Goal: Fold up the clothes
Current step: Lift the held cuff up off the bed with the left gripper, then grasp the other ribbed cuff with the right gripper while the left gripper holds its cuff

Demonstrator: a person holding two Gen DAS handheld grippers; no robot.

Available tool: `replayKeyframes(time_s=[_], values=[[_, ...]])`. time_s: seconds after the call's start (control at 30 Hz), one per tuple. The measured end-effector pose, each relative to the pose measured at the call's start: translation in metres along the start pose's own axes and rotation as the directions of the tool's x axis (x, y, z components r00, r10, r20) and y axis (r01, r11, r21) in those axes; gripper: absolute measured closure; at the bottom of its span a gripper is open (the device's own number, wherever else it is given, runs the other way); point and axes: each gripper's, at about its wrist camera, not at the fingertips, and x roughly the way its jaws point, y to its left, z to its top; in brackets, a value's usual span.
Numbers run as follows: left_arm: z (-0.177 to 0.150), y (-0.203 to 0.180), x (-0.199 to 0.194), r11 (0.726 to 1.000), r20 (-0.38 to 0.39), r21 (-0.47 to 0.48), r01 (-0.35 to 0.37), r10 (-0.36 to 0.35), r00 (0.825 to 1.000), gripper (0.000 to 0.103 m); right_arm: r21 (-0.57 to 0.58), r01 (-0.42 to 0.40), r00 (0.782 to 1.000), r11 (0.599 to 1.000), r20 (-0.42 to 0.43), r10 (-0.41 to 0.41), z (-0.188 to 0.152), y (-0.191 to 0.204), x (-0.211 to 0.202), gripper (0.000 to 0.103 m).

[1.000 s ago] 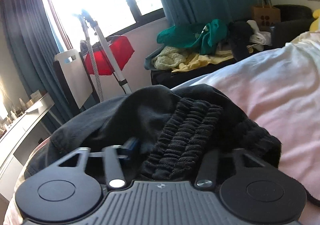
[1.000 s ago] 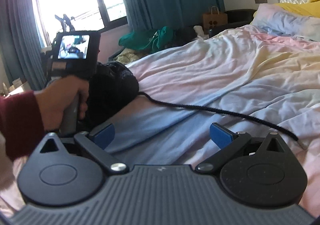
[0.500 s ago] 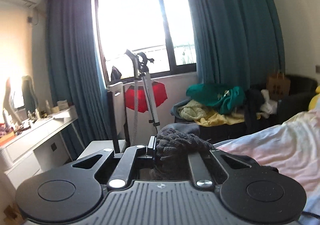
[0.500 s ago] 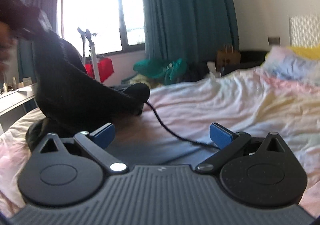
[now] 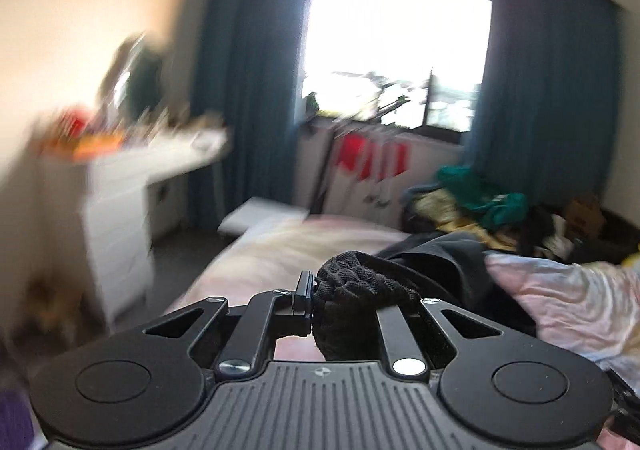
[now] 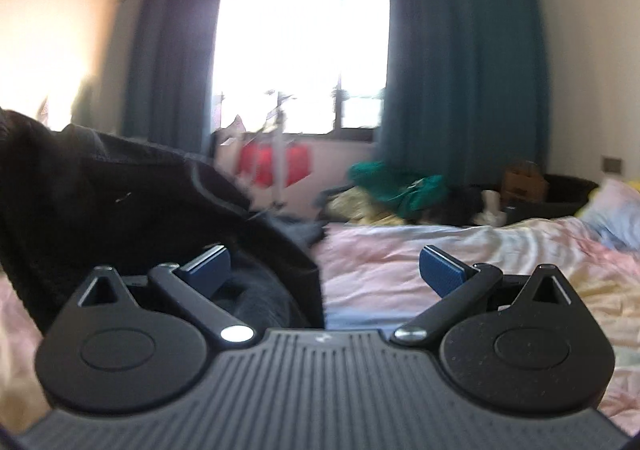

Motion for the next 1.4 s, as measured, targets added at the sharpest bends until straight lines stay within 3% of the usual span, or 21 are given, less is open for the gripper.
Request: replayKeyframes(time_s=[0.13,0.23,0.37,0.5,0.67,0.77,0.87,1.07,1.17,1.3,1.37,1.4], values=[[-0.053,0.063,0.016,0.989,-0.081,-0.12,-0.08,0.071,0.994,0.092,0.033,-0.067,0.989,0.997,-0.132,0.071,-0.003,0.018,-0.006,0.0],[-0.077,0.096,0.031,0.964,-0.157,-0.234,-0.129,0.093,0.983,0.092,0.081,-0.113,0.959,0.99,-0.251,0.13,-0.017,0.034,-0.005,0.0],[-0.073,0.12,0.037,0.932,-0.185,-0.338,-0.131,0.07,0.98,0.091,0.005,-0.196,0.897,0.981,-0.403,0.181,-0.042,0.071,0.004,0.0],[-0.08,0.125,0.04,0.919,-0.2,-0.373,-0.131,0.059,0.978,0.091,-0.087,-0.233,0.873,0.969,-0.458,0.169,-0.059,0.095,0.011,0.001],[-0.083,0.118,0.05,0.882,-0.235,-0.449,-0.14,0.035,0.971,0.09,-0.033,-0.086,0.914,0.996,-0.401,0.066,-0.059,0.087,0.02,0.024],[-0.084,0.115,0.055,0.886,-0.236,-0.444,-0.132,0.026,0.971,0.09,0.015,0.003,0.946,1.0,-0.324,0.002,-0.054,0.076,0.015,0.026],[-0.087,0.107,0.054,0.908,-0.229,-0.398,-0.134,0.044,0.972,0.09,0.038,0.069,0.96,0.997,-0.275,-0.056,-0.057,0.073,0.014,0.026],[-0.09,0.1,0.043,0.923,-0.261,-0.352,-0.157,0.064,0.963,0.088,0.005,0.091,0.94,0.996,-0.331,-0.084,-0.069,0.078,0.028,0.027],[-0.09,0.1,0.026,0.919,-0.297,-0.358,-0.162,0.053,0.954,0.08,0.043,0.083,0.925,0.996,-0.375,-0.061,-0.067,0.071,0.028,0.027],[-0.091,0.105,-0.007,0.897,-0.278,-0.429,-0.103,-0.023,0.96,0.065,0.071,0.063,0.913,0.995,-0.408,-0.029,-0.064,0.065,0.022,0.027],[-0.092,0.106,-0.025,0.878,-0.233,-0.478,-0.033,-0.091,0.968,0.053,0.056,0.051,0.915,0.997,-0.402,-0.024,-0.061,0.068,0.015,0.027],[-0.092,0.106,-0.032,0.864,-0.207,-0.504,0.008,-0.13,0.97,0.041,0.053,0.043,0.916,0.998,-0.4,-0.019,-0.06,0.069,0.014,0.027]])
